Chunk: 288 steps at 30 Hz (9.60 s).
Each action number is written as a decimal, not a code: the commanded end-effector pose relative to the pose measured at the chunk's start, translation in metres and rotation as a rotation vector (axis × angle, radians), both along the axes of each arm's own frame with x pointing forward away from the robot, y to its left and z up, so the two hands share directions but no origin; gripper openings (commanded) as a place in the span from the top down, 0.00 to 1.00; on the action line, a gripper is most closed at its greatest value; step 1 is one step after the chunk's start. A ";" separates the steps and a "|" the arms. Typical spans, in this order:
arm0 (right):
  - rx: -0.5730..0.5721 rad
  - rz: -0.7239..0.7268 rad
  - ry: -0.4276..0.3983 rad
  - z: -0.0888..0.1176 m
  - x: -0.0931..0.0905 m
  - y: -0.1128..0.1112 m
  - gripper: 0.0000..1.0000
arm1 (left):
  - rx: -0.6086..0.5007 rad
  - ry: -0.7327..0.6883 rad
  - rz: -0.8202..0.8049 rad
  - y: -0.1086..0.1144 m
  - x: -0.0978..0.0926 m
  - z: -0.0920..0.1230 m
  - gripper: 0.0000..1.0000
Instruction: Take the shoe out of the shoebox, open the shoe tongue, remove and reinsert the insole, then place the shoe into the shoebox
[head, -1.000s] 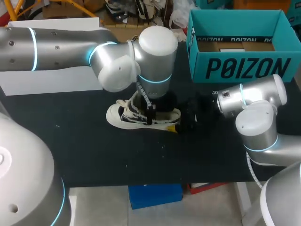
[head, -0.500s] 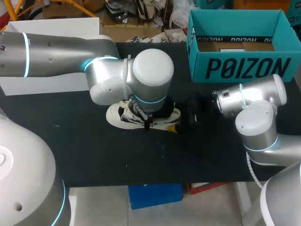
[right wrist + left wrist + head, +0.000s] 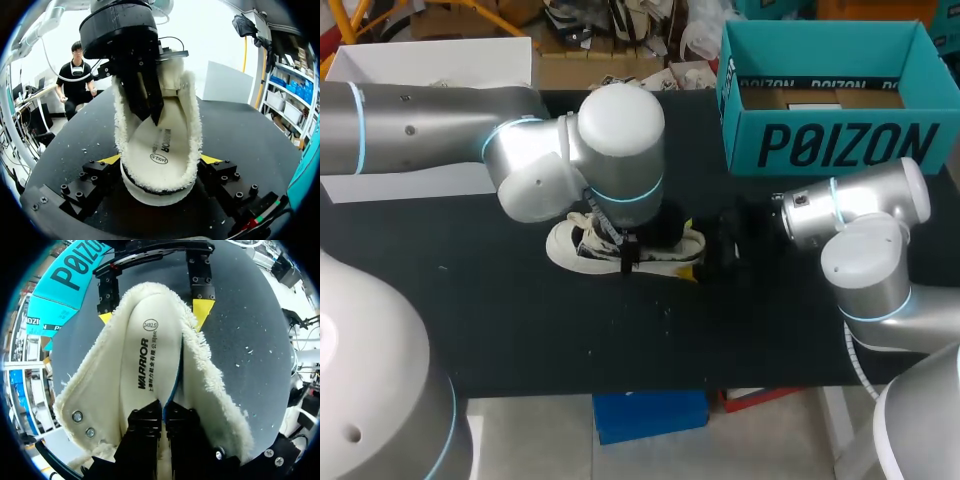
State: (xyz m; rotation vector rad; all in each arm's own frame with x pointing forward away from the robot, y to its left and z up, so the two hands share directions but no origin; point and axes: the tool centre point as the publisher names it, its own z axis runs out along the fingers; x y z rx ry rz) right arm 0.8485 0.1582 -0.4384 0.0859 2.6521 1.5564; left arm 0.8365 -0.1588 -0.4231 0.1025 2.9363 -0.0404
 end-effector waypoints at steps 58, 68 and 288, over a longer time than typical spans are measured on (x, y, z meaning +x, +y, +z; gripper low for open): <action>-0.002 0.000 0.002 -0.003 0.002 0.001 1.00 | -0.265 0.008 -0.200 -0.030 0.000 0.046 0.75; -0.002 0.000 0.002 -0.003 0.002 0.001 1.00 | -0.295 0.016 -0.278 -0.048 0.001 0.046 0.80; -0.860 0.074 -0.018 0.059 0.010 -0.012 0.00 | -1.662 0.564 -0.065 -0.055 -0.099 0.448 1.00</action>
